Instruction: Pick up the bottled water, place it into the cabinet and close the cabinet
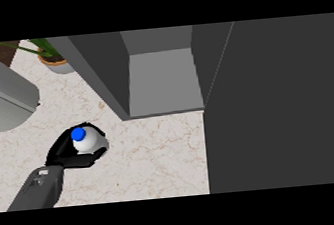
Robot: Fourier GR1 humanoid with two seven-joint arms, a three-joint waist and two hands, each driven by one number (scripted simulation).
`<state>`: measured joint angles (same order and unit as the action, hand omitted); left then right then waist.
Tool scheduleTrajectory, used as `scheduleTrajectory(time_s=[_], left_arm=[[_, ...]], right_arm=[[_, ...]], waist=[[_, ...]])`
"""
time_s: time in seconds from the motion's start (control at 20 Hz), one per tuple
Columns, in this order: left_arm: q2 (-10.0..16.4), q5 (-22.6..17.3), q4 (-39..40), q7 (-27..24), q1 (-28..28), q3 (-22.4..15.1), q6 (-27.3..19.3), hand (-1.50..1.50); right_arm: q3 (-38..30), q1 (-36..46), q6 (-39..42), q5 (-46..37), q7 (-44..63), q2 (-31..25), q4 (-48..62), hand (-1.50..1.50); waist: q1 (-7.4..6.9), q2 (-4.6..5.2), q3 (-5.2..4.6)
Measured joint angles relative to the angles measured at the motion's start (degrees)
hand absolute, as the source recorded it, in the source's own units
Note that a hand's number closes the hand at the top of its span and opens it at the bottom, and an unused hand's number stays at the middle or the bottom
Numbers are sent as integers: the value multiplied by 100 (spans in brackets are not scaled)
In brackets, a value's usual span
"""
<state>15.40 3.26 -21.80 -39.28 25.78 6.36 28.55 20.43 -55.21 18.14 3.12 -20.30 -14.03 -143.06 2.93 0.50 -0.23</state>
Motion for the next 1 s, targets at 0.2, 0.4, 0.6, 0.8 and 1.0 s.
scheduleTrajectory(time_s=[0.2, 0.4, 0.6, 0.8, 1.0], left_arm=[[-33, 299, 83, -595, 70, -154, -532, 150], [-151, 495, 39, -1163, 35, -246, -1115, 150], [-558, 335, -215, -1692, -291, -26, -1945, 150], [-960, 169, -552, -2012, -646, 117, -2361, 150], [-1179, -47, -896, -1849, -834, -48, -2564, 150]], right_arm=[[41, -107, 7, -26, -139, -42, 14, -150], [130, -248, -66, -47, -164, -51, 10, -150], [43, -304, -111, -53, -257, -80, 15, -150], [101, -370, -170, -65, -255, -98, 12, -150], [72, -453, -175, -65, -312, -153, 10, -150]], waist=[[18, -9, 10], [-31, -33, 22], [-150, -87, 48], [-220, -114, 60], [-236, -118, 62]])
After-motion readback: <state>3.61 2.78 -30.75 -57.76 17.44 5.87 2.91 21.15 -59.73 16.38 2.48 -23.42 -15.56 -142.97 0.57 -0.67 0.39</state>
